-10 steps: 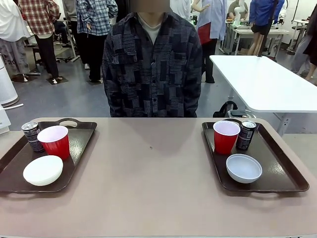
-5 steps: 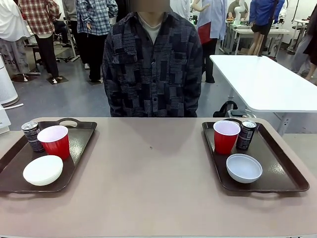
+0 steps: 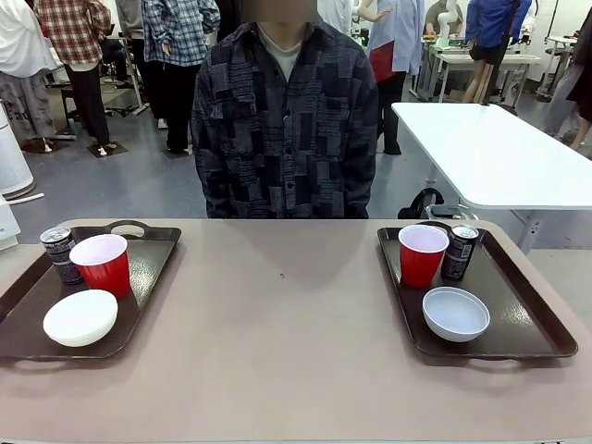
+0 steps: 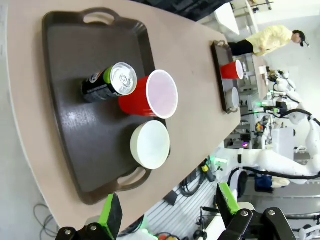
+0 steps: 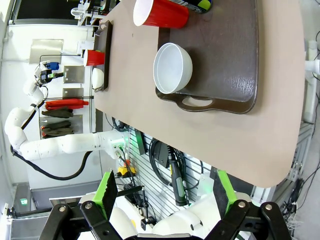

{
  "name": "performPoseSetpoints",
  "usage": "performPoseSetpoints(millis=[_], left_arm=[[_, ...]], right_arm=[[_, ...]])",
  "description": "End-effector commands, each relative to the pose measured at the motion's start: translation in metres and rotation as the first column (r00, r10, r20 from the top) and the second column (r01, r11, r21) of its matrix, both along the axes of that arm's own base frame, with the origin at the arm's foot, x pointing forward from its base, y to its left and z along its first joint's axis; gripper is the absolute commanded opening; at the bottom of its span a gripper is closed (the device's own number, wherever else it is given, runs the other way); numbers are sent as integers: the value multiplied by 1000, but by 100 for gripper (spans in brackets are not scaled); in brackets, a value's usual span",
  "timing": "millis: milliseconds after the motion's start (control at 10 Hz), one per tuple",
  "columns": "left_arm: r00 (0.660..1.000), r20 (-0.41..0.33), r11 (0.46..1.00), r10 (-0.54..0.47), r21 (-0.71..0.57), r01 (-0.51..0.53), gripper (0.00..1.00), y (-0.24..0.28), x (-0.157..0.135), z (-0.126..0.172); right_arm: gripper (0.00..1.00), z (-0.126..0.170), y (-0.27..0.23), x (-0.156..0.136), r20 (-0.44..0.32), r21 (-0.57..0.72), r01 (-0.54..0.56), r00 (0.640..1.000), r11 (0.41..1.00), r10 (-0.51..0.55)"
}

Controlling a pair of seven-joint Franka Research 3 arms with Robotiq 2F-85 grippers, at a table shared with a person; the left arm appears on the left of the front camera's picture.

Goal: Prepare tableware on both trays.
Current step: Pick up a Picnic Bowl from the table and place it on a Handle tray.

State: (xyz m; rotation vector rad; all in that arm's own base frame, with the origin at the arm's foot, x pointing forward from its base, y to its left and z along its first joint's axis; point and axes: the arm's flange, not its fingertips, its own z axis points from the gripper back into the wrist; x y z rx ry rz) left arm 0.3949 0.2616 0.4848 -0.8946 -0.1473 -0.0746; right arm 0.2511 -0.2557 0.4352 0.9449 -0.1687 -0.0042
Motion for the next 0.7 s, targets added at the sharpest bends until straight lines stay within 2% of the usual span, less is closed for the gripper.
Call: performPoseSetpoints(millis=[0, 600], left_arm=[[1000, 2, 1000, -5, -7, 5, 100, 0, -1, 2], [1000, 2, 1000, -5, -7, 5, 100, 0, -1, 2]], right_arm=[[100, -1, 0, 0, 12, 17, 4, 1000, 1000, -4], [100, -1, 0, 0, 12, 17, 4, 1000, 1000, -4]])
